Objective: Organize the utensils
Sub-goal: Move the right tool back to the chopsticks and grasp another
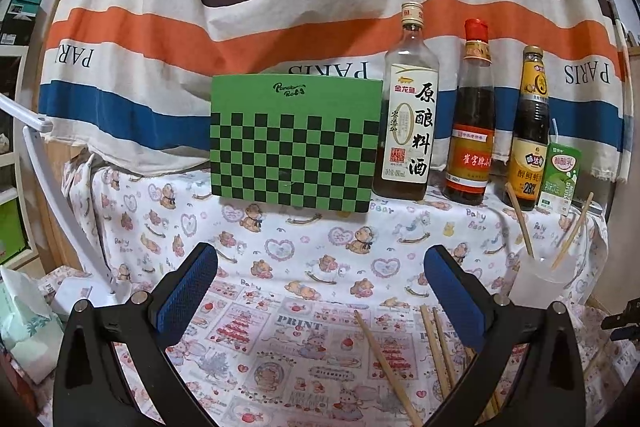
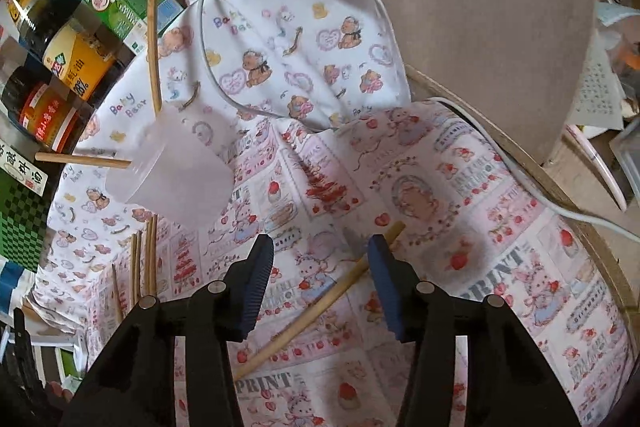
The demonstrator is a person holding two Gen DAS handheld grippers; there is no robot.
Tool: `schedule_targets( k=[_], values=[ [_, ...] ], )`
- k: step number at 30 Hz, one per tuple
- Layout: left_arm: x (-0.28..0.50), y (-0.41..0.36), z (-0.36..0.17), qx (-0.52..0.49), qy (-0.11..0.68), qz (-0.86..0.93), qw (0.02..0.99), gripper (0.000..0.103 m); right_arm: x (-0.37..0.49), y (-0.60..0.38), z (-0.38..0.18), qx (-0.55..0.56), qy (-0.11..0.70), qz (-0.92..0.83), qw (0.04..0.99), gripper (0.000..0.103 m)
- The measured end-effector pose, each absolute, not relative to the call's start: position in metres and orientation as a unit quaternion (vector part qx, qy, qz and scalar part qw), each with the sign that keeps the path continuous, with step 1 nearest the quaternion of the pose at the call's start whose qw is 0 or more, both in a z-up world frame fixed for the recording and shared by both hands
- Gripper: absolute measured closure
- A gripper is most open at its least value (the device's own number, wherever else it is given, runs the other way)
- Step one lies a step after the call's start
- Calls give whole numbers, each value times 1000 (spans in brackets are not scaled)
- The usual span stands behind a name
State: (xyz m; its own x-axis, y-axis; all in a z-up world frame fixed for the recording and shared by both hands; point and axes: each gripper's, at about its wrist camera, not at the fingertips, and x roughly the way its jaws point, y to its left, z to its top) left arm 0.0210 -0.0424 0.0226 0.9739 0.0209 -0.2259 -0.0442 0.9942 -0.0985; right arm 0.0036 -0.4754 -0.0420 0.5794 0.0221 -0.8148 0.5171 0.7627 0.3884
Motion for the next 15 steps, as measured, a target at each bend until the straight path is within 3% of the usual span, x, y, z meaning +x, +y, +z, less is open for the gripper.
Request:
schedule_targets(
  k=[4, 15],
  values=[
    [25, -41, 18, -50, 119, 31, 991, 1, -1, -483, -51, 351, 436, -143, 816, 52],
    [42, -34, 5, -67, 171, 38, 982, 1, 22, -494, -74, 342, 471, -148, 799, 75]
  ],
)
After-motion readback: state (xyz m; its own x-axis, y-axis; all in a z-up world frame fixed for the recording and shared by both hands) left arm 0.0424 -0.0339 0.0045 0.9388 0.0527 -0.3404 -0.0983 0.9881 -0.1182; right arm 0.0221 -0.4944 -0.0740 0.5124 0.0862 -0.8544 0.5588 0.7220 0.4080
